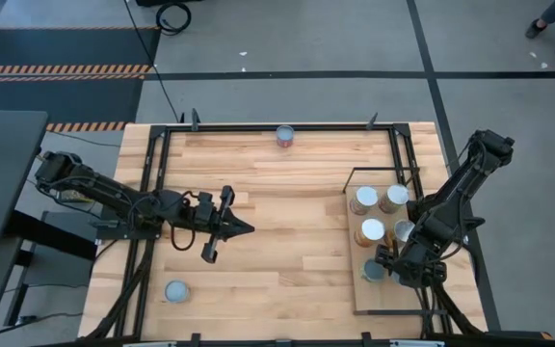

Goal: Pick and place cans onto a shelf
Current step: Put the canned carrots on the shelf, then put the small canned corn on the shelf

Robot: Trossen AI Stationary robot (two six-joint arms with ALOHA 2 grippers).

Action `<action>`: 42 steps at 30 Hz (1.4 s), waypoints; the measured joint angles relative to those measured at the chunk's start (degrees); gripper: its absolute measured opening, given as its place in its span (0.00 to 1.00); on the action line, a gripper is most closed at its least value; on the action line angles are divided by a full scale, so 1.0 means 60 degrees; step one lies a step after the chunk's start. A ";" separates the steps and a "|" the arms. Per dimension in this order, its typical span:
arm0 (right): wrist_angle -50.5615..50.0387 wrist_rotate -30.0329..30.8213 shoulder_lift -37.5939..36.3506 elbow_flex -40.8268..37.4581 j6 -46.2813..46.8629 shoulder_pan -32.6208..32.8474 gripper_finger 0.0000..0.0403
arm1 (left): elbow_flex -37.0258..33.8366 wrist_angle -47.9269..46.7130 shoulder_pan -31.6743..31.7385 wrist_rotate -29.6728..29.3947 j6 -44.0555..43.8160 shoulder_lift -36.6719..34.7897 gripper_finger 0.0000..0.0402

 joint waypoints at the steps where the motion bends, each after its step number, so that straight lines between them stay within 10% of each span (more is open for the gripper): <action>1: -0.0015 0.0007 0.0000 0.0000 -0.0001 0.0000 0.80 | 0.0000 0.0000 0.0000 0.0000 0.0000 0.0000 0.03; 42: -0.0841 0.0543 0.0004 0.0656 0.1257 0.0331 0.84 | -0.0004 -0.0261 0.0000 0.0000 -0.0106 0.0000 0.03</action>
